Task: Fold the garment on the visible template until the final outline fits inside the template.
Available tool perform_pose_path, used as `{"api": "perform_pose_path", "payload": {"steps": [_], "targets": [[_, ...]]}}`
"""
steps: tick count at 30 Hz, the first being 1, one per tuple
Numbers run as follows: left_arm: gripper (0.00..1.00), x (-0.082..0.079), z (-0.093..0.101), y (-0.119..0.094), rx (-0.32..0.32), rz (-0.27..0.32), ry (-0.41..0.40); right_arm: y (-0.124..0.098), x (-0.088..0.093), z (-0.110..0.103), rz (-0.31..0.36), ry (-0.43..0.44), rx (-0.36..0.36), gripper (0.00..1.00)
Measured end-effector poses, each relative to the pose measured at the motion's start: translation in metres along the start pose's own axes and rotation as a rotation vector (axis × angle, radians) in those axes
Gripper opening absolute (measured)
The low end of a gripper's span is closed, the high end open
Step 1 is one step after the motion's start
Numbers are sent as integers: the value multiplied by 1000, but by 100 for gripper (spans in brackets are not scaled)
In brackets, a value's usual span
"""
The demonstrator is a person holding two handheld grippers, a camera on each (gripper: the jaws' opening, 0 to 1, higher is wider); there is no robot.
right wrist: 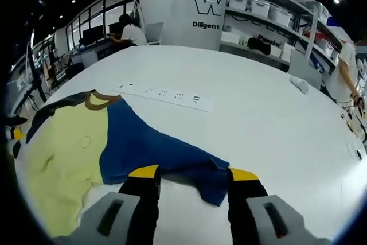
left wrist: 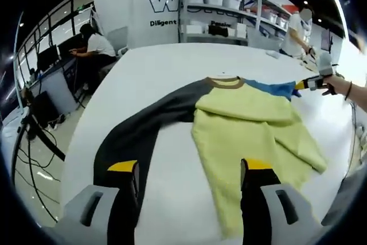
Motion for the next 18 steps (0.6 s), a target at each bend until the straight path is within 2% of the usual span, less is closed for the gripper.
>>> {"api": "perform_pose_path", "payload": {"steps": [5,9,12,15,18], "targets": [[76,1,8,-17,9,29,-15,-9,9,-6,26,-34,-4,52],[74,7,11,-26,19,28,-25,-14,17,-6,24,-46,-4,52],[72,16,13,-32,6,20,-26,-15,25,-5,17,-19,5,50],[68,26,13,-34,-21,3,-41,-13,35,-5,5,44,23,46],[65,34,14,-33,-24,-10,-45,-11,37,-3,17,79,44,42]]}}
Point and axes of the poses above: the point that each gripper's makers call its tool centre point, and the gripper's own axes: y roughly forward along the fingers, z roughly to its right, x roughly out of its underside, the point moved 6 cm from there along -y, roughly backward along the fingers, and after that the axes turned 9 degrees about -y, right-handed, at the moved point
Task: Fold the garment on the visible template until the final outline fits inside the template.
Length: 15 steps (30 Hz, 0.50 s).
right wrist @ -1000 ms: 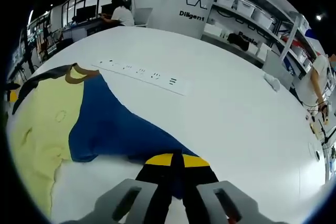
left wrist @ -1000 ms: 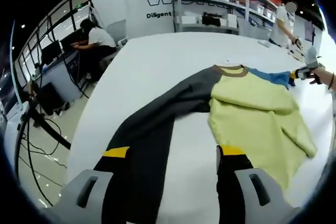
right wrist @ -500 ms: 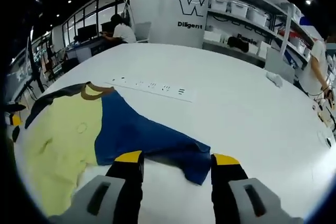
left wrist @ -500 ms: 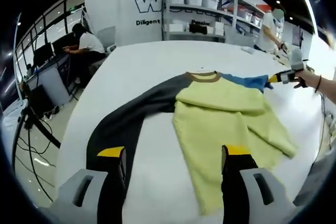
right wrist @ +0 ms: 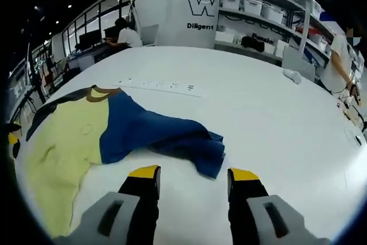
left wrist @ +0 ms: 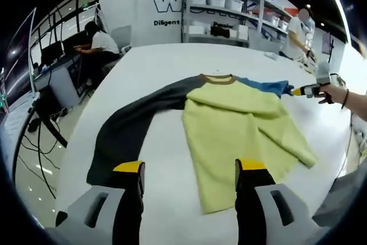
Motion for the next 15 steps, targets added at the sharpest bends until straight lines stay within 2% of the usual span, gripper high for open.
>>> {"api": "perform_pose_path", "payload": {"steps": [5,8,11,15], "targets": [[60,13,3,0,-8,-21,-16,6,5,5,-3,44,36,37],[57,23,6,3,1,-45,-27,10,6,6,-2,47,54,29],[53,31,8,5,-18,-60,-18,15,7,4,-6,0,70,26],[49,36,11,7,-23,-55,-7,18,1,-1,24,-75,77,24]]}}
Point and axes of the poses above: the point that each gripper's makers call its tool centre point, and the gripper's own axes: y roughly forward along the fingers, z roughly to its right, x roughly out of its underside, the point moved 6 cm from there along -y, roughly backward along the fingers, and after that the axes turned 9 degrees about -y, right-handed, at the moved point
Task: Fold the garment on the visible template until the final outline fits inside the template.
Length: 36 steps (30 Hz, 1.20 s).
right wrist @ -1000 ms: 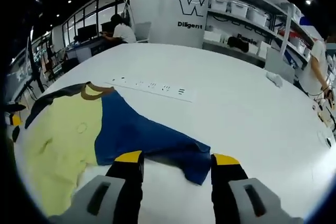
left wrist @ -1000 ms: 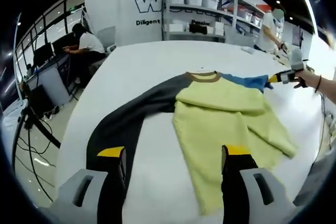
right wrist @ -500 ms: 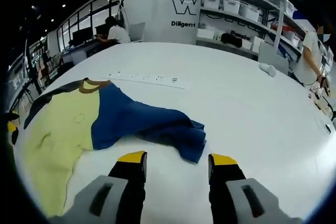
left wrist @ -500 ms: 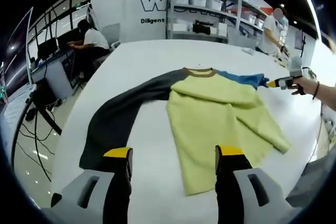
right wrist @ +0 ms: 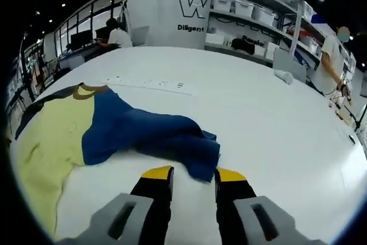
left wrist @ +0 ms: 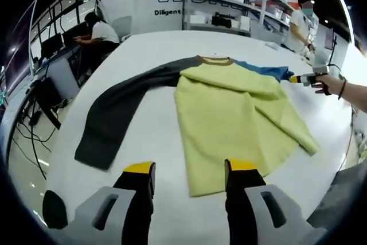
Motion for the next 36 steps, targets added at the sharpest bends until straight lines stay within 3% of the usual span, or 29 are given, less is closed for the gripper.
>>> {"api": "perform_pose_path", "payload": {"steps": [4,8,11,14,22,28,34,36], "targets": [[47,6,4,2,-12,-13,-12,6,-1,0,1,-12,-5,21],[44,13,1,4,-89,-24,5,13,1,-4,-31,-62,-17,18],[43,17,2,7,-98,-31,18,12,-4,-4,-30,-70,-3,13],[38,20,5,11,-68,-51,-48,12,-5,-7,-38,-82,-9,1],[31,23,5,17,-80,-70,-36,5,-4,-3,-46,-96,-3,0],[7,23,4,17,-102,-64,9,-4,-1,2,-64,-88,-25,0],[6,23,5,17,-99,-78,63,-22,11,8,-112,-92,-75,0],[6,22,3,14,-94,-83,48,-27,15,10,-123,-82,-85,0]]}}
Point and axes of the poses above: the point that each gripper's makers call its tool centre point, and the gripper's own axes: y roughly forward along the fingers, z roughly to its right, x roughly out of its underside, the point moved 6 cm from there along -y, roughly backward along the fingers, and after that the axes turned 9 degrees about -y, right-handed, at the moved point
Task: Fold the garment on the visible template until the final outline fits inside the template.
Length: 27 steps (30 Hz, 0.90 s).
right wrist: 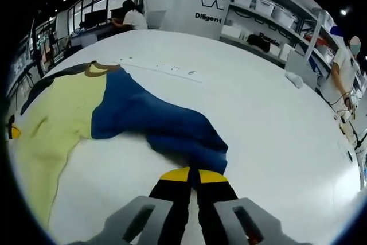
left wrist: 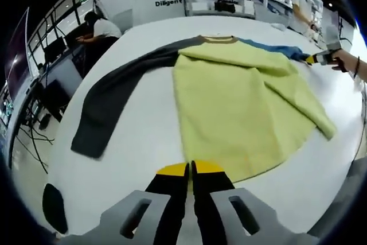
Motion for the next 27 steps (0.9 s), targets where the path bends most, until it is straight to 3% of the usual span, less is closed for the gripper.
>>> {"api": "perform_pose_path", "payload": {"steps": [11,20,24,27], "targets": [[6,-12,-15,-16,16,-12,22,-28,20,18,-75,-44,-33,0],[6,-7,-24,-27,-2,-59,129,-32,25,26,-109,-92,-66,0],[6,-3,-27,-32,7,-79,119,-35,28,28,-127,-108,-74,0],[6,2,-26,-35,36,-92,62,-37,30,30,-141,-113,-74,0]]}}
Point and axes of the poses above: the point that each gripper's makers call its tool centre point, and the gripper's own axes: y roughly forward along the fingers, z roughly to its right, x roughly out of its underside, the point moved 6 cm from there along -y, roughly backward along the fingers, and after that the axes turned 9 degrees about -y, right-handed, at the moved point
